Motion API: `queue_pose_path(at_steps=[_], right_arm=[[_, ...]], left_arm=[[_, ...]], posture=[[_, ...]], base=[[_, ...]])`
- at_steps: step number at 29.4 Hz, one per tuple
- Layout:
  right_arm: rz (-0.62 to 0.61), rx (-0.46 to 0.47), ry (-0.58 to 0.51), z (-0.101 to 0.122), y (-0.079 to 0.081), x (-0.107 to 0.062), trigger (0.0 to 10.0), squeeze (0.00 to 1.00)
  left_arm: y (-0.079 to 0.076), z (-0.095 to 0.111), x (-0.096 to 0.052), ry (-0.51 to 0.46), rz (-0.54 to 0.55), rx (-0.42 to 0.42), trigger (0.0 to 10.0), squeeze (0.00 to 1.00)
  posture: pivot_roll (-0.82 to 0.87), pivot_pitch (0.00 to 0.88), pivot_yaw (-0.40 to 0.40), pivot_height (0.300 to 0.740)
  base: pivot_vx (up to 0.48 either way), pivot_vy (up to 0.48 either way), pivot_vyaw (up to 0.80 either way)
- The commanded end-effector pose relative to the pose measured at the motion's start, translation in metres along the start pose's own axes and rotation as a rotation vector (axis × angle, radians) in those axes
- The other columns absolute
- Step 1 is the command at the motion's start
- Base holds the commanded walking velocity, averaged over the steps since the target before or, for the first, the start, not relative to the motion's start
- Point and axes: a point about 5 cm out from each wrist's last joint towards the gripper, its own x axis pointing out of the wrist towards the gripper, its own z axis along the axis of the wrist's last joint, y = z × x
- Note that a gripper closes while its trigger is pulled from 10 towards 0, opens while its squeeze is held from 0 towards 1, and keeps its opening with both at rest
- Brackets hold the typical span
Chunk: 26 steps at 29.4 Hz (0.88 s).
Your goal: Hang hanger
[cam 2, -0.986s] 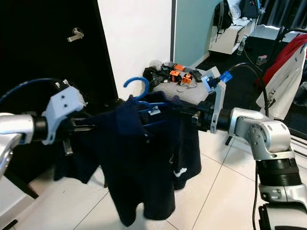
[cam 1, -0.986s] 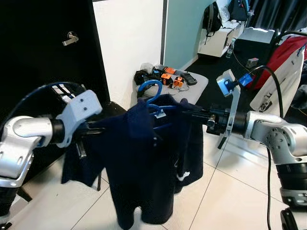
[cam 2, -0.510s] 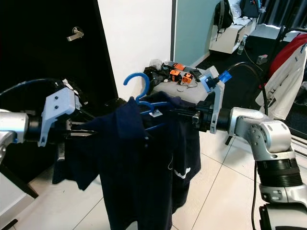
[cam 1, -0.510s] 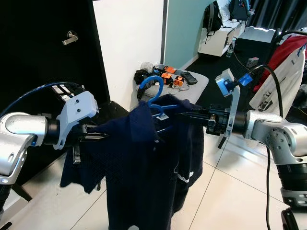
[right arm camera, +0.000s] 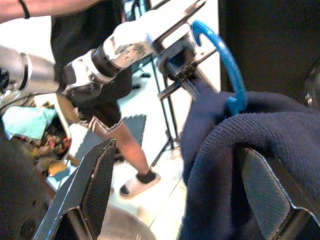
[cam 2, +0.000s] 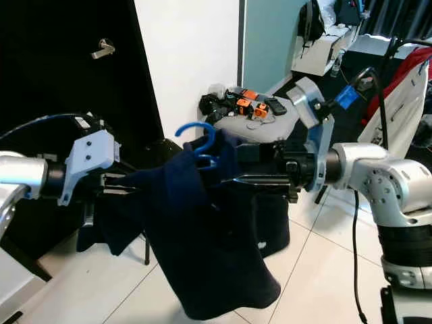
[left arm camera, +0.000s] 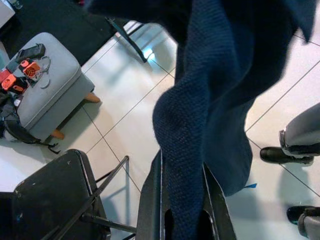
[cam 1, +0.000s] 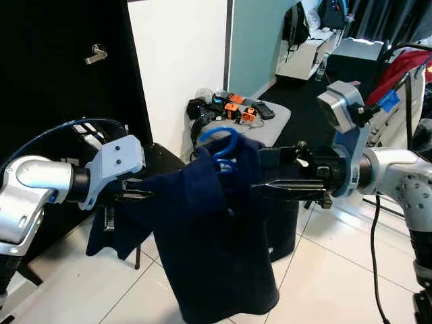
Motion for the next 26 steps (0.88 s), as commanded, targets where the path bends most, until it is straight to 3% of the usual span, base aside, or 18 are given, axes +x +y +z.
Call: queue_pose_path(at_steps=[1, 6, 7, 9, 10, 15, 16, 19, 26], right_arm=[[-0.051, -0.035, 0.075, -0.006, -0.002, -0.007, 10.0, 0.98], [-0.079, -0.031, 0.1, -0.01, 0.002, -0.018, 10.0, 0.98], [-0.033, -0.01, 0.102, -0.011, 0.011, -0.018, 10.0, 0.97], [-0.021, -0.006, 0.109, -0.013, 0.013, -0.017, 10.0, 0.97], [-0.076, -0.005, 0.177, -0.022, 0.01, -0.023, 10.0, 0.97], [-0.19, -0.02, 0.286, -0.032, -0.001, -0.038, 10.0, 0.96], [-0.268, -0.036, 0.362, -0.037, -0.006, -0.054, 10.0, 0.96], [-0.309, -0.046, 0.399, -0.036, -0.006, -0.066, 10.0, 0.96], [-0.353, -0.075, 0.428, -0.03, -0.002, -0.079, 10.0, 0.95]], left_arm=[[0.006, 0.0, 0.004, -0.023, 0.074, -0.006, 10.0, 0.0], [0.007, -0.002, 0.007, -0.055, 0.137, -0.025, 10.0, 0.0], [0.006, 0.002, 0.01, -0.102, 0.14, -0.036, 10.0, 0.0], [0.006, 0.004, 0.01, -0.116, 0.136, -0.038, 10.0, 0.0], [0.004, 0.01, 0.007, -0.164, 0.11, -0.042, 10.0, 0.0], [0.006, 0.016, -0.003, -0.209, 0.091, -0.048, 10.0, 0.0], [0.007, 0.018, -0.014, -0.235, 0.072, -0.065, 10.0, 0.0], [0.009, 0.016, -0.022, -0.245, 0.077, -0.09, 10.0, 0.0], [0.007, 0.004, -0.018, -0.22, 0.118, -0.125, 10.0, 0.0]], posture=[[-0.14, 0.0, 0.021, 0.74], [-0.14, 0.0, 0.023, 0.74], [-0.15, 0.0, 0.023, 0.74], [-0.15, 0.0, 0.023, 0.74], [-0.15, 0.0, 0.022, 0.74], [-0.15, 0.0, 0.021, 0.74], [-0.15, 0.0, 0.022, 0.74], [-0.15, 0.0, 0.022, 0.74], [-0.15, 0.0, 0.021, 0.74]], base=[[0.0, 0.0, 0.0], [0.0, 0.0, 0.0], [0.0, 0.0, 0.0], [0.0, 0.0, 0.0], [0.0, 0.0, 0.0], [0.0, 0.0, 0.0], [0.0, 0.0, 0.0], [0.0, 0.0, 0.0], [0.0, 0.0, 0.0]])
